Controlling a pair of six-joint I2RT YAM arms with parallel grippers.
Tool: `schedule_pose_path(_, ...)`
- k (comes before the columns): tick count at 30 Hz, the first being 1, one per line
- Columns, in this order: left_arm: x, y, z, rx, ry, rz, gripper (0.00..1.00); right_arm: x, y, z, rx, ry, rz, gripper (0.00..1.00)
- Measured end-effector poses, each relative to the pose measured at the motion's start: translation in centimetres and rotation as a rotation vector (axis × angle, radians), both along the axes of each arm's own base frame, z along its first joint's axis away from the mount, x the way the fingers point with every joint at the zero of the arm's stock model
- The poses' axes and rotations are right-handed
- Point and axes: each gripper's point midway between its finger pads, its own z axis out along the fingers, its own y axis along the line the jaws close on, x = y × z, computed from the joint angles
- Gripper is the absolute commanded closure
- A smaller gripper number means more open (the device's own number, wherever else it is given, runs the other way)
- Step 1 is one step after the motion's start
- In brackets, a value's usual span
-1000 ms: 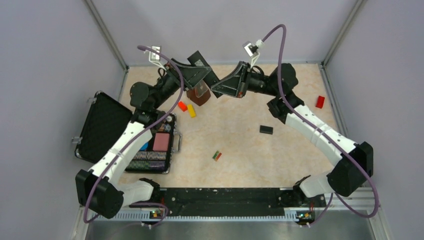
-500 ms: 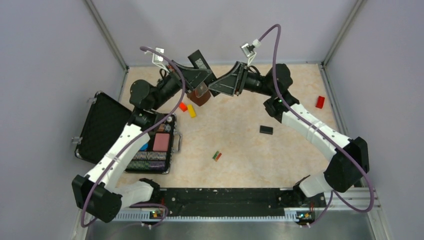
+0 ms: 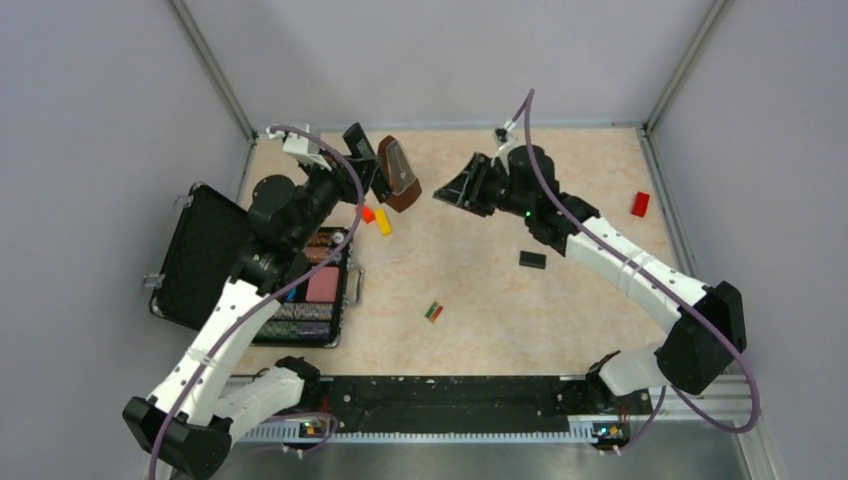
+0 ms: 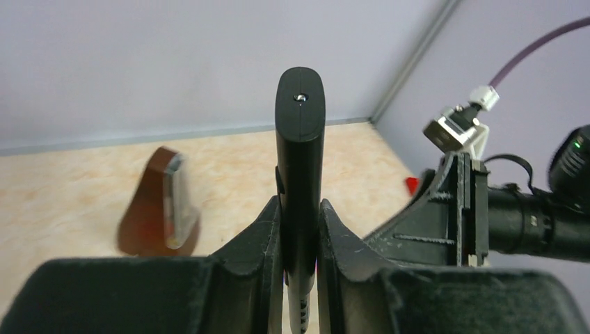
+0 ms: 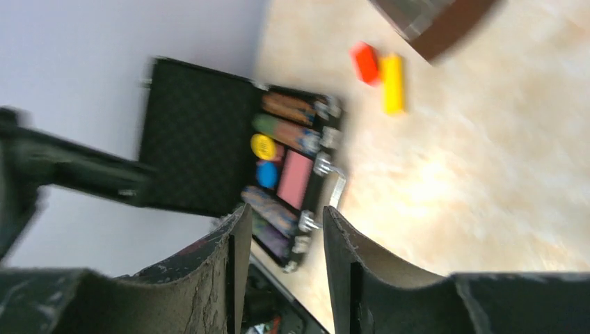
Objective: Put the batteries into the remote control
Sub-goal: Adjust the remote control, then pick up the battery from the center of the board.
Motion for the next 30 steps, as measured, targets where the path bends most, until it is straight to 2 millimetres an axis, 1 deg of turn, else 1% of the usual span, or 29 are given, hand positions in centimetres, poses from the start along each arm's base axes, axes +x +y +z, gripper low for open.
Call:
schedule_pose_path(2,0.2,1.3,-1.2,0.034,0.012,0.070,1.00,-0.2,-0.1,-3.7,-0.095,0.100,-0.073,0.58)
schedule_pose_path(4,0.4,2.4,-2.7,0.063,0.032,0.126,1.00,-1.2,0.2,-7.1,-0.183,0.185,-0.111,0.60)
schedule_pose_path(8,0.6,3.6,-6.1,0.111,0.093,0.191,1.00,-4.1,1.1,-15.2,-0.422,0.343,-0.152,0.70)
schedule_pose_path(10,0.6,4.0,-7.6,0.129,0.118,0.207,1.00,-5.5,1.4,-18.8,-0.541,0.406,-0.152,0.73)
schedule_pose_path(11,0.5,4.2,-8.3,0.135,0.129,0.214,1.00,-6.1,1.4,-20.4,-0.594,0.430,-0.153,0.74)
schedule_pose_path(13,0.2,4.6,-9.5,0.146,0.149,0.231,1.00,-7.4,1.1,-22.8,-0.680,0.471,-0.152,0.74)
schedule_pose_path(15,0.0,5.1,-10.2,0.150,0.158,0.252,1.00,-8.6,0.6,-24.4,-0.740,0.508,-0.156,0.74)
schedule_pose_path(16,-0.1,5.4,-10.4,0.151,0.159,0.262,1.00,-9.2,0.5,-24.8,-0.759,0.524,-0.163,0.74)
schedule_pose_path(21,-0.8,6.5,-10.5,0.139,0.145,0.307,1.00,-11.3,1.1,-25.2,-0.764,0.570,-0.183,0.74)
schedule_pose_path(26,-1.2,6.9,-10.9,0.135,0.144,0.321,1.00,-12.4,1.7,-26.3,-0.769,0.609,-0.204,0.75)
schedule_pose_path(30,-1.3,7.0,-11.5,0.135,0.154,0.321,1.00,-12.6,1.0,-27.0,-0.775,0.637,-0.260,0.77)
